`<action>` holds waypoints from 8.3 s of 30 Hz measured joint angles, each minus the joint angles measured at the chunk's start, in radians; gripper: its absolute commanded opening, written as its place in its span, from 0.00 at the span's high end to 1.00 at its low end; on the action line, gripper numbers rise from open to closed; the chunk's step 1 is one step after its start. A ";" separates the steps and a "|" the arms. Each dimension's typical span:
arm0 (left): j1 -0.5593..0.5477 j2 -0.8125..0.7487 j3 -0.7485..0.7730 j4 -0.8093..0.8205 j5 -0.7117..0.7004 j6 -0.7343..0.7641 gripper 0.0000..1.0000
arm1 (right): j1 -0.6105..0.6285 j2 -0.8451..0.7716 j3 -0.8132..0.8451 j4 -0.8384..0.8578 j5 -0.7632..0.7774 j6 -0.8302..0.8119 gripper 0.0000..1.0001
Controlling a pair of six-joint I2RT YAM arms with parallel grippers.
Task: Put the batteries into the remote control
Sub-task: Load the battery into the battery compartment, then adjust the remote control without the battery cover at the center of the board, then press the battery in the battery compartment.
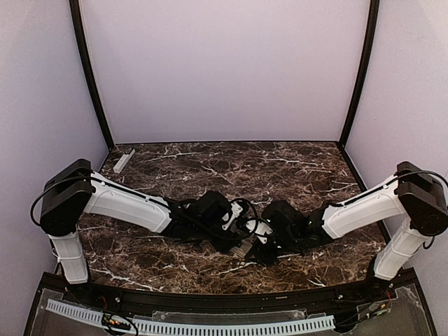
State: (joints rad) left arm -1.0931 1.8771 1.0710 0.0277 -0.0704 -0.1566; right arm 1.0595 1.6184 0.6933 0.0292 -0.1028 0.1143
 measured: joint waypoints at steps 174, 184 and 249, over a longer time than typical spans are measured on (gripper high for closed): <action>0.130 -0.338 -0.123 -0.135 0.267 0.534 0.26 | 0.002 -0.014 -0.018 -0.003 -0.128 -0.261 0.77; 0.141 -0.217 -0.093 -0.166 0.457 0.745 0.36 | 0.002 -0.001 -0.002 -0.009 -0.148 -0.323 0.80; 0.170 -0.023 0.080 -0.178 0.549 0.860 0.44 | -0.108 -0.338 -0.094 -0.094 -0.032 0.032 0.01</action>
State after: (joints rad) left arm -0.9234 1.8542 1.1507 -0.1505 0.4789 0.7033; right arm 0.9512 1.2804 0.5995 -0.0650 -0.1352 0.1463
